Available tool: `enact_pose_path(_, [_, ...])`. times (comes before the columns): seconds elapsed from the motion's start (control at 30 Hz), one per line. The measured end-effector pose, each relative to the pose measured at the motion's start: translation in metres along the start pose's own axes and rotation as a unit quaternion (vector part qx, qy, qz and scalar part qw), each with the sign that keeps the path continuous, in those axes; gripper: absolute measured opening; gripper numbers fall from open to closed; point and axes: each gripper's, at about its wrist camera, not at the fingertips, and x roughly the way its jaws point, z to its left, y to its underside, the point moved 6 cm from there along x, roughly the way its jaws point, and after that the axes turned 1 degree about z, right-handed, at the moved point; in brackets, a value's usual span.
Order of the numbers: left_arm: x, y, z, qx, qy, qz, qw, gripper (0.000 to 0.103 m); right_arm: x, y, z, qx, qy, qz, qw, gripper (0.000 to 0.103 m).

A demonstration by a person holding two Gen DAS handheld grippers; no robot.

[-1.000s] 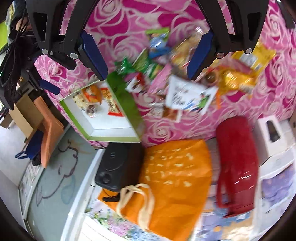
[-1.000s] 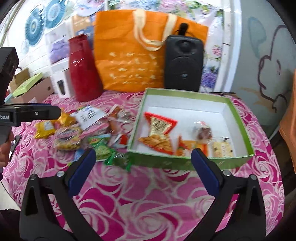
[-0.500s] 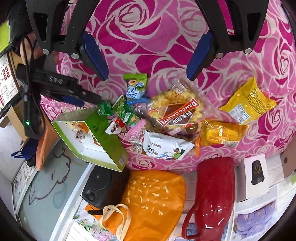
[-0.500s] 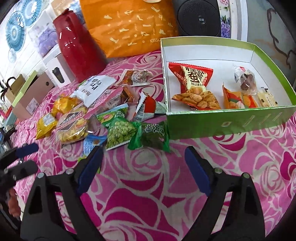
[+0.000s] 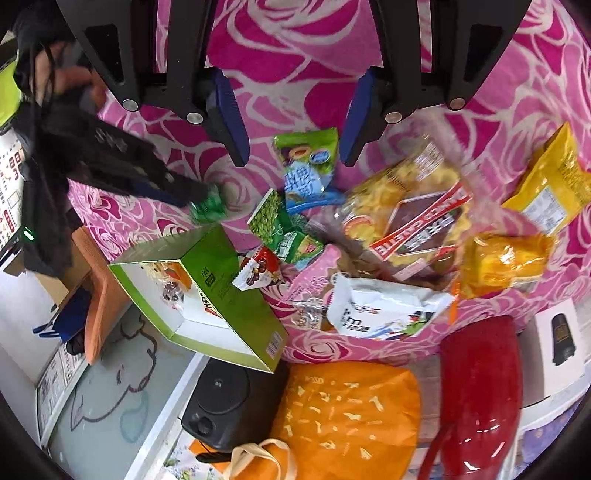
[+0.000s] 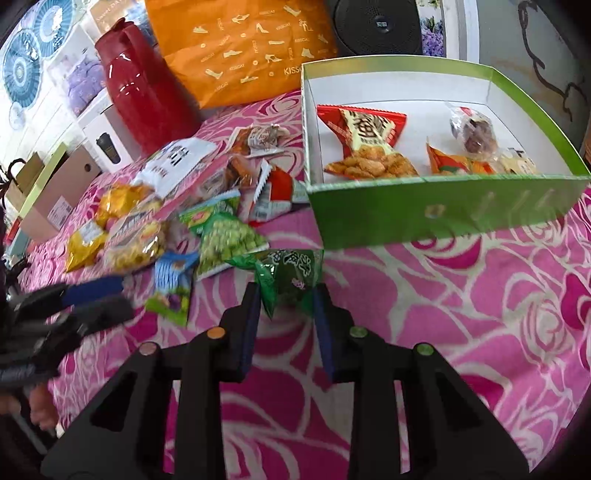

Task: Organize snacks
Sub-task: 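Grasp the blue packet with left tool while right grasps the green snack bag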

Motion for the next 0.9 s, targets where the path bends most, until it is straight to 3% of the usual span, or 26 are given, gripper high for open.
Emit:
enact_pose_path(0.13, [0.021, -0.007, 0.002, 0.000, -0.013, 0.013, 0.9998, 0.052, -0.013, 0.009, -0.004, -0.014, -0.005, -0.002, 1.000, 0.039])
enact_pose_path(0.2, [0.029, -0.007, 0.005, -0.002, -0.019, 0.022, 0.9996, 0.051, -0.014, 0.008, -0.003, -0.021, 0.000, -0.006, 1.000, 0.056])
enact_pose_path(0.23, [0.031, -0.005, 0.006, -0.003, -0.018, 0.027, 0.9994, 0.033, -0.014, 0.007, -0.002, -0.023, 0.005, -0.009, 1.000, 0.059])
enact_pose_path(0.27, [0.032, -0.002, 0.008, -0.004, -0.017, 0.034, 0.9993, 0.028, -0.012, 0.006, -0.001, -0.022, 0.006, -0.008, 1.000, 0.063])
enact_pose_path(0.43, [0.023, 0.001, 0.012, -0.015, -0.018, 0.028, 0.9993, 0.029, 0.001, 0.007, 0.001, -0.017, 0.006, 0.003, 1.000, 0.063])
enact_pose_path(0.53, [0.026, -0.004, 0.014, -0.017, -0.027, 0.027, 0.9991, 0.039, 0.002, 0.009, 0.001, -0.011, 0.003, 0.002, 1.000, 0.063])
enact_pose_path(0.7, [0.036, -0.002, 0.015, -0.020, -0.023, 0.034, 0.9990, 0.039, 0.011, 0.010, 0.002, -0.014, 0.014, 0.009, 1.000, 0.063])
enact_pose_path(0.77, [0.036, 0.000, 0.015, -0.022, -0.018, 0.032, 0.9991, 0.037, 0.015, 0.010, 0.002, -0.020, 0.021, 0.012, 1.000, 0.053])
enact_pose_path(0.8, [0.036, 0.000, 0.013, -0.021, -0.012, 0.032, 0.9992, 0.027, 0.016, 0.011, 0.003, -0.025, 0.027, 0.012, 0.999, 0.041])
enact_pose_path(0.9, [0.034, 0.000, 0.008, -0.011, -0.010, 0.034, 0.9993, 0.023, 0.015, 0.011, 0.003, -0.024, 0.017, 0.012, 0.999, 0.037])
